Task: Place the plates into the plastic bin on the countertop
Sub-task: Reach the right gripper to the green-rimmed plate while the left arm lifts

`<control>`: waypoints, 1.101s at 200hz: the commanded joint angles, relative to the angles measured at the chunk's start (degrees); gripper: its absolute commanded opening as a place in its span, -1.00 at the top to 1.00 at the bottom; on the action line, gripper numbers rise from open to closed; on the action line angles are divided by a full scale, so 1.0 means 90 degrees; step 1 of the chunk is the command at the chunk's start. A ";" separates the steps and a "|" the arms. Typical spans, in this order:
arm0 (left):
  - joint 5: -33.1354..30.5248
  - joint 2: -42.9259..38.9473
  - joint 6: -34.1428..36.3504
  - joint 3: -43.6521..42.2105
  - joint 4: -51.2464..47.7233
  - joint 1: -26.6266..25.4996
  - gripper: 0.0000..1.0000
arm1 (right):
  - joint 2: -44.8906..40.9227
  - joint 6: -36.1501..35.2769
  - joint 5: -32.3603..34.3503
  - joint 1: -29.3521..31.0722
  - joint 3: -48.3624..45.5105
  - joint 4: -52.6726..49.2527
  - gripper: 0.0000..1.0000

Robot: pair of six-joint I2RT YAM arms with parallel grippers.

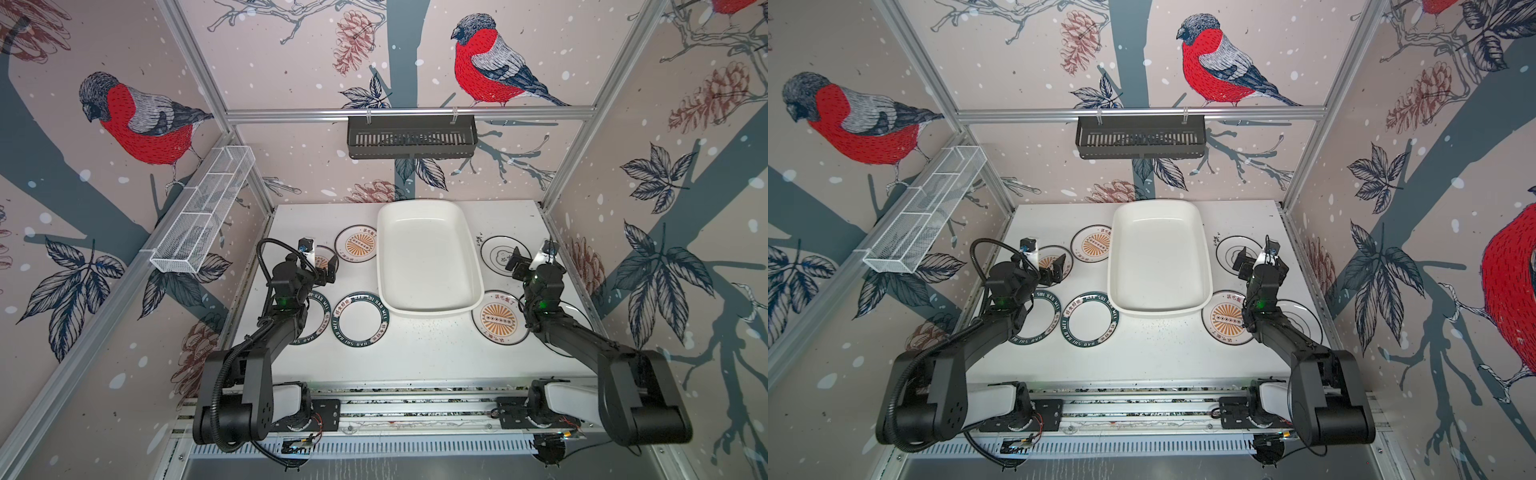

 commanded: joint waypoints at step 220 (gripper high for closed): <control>0.1139 0.0391 0.1114 0.4178 -0.6772 -0.0073 -0.97 | 0.1306 0.2067 -0.4654 -0.1979 0.2462 -0.4323 -0.55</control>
